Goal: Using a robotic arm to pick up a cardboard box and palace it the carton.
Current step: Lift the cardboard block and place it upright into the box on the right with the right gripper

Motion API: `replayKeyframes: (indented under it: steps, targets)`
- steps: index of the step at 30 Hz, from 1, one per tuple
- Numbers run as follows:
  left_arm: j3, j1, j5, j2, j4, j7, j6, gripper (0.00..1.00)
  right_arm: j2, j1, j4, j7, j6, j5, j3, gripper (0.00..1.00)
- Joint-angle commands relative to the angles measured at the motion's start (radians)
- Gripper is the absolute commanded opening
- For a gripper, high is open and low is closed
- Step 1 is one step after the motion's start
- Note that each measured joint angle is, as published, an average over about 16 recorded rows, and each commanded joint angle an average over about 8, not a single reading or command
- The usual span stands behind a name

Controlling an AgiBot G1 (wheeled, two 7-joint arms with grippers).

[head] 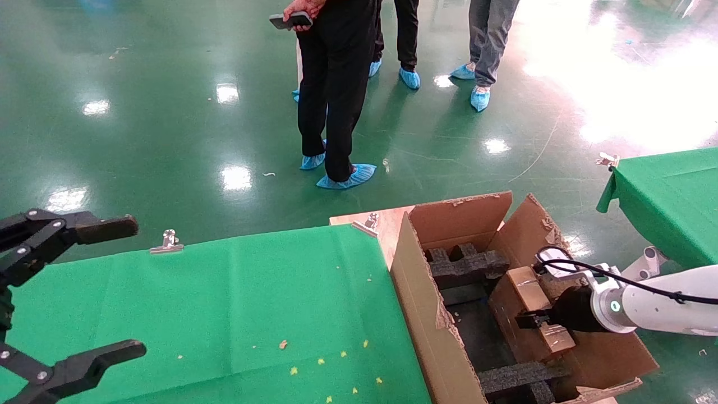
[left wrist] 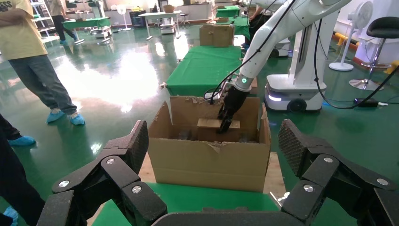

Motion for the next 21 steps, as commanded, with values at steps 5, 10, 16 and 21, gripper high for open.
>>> replayKeyframes:
  steps: [5,10,16,21]
  targets:
    - [0.000,0.000,0.000,0.000,0.000,0.000,0.000,1.00,0.004,0.005,0.004,0.000,0.002,-0.004,0.000,1.00]
    - [0.000,0.000,0.000,0.000,0.000,0.000,0.000,1.00,0.013,0.017,0.017,0.002,0.006,-0.015,-0.002,1.00]
    - [0.000,0.000,0.000,0.000,0.000,0.000,0.000,1.00,0.029,0.037,0.041,0.009,0.014,-0.032,-0.004,1.00]
    - [0.000,0.000,0.000,0.000,0.000,0.000,0.000,1.00,0.050,0.073,0.076,0.017,0.030,-0.057,0.000,1.00]
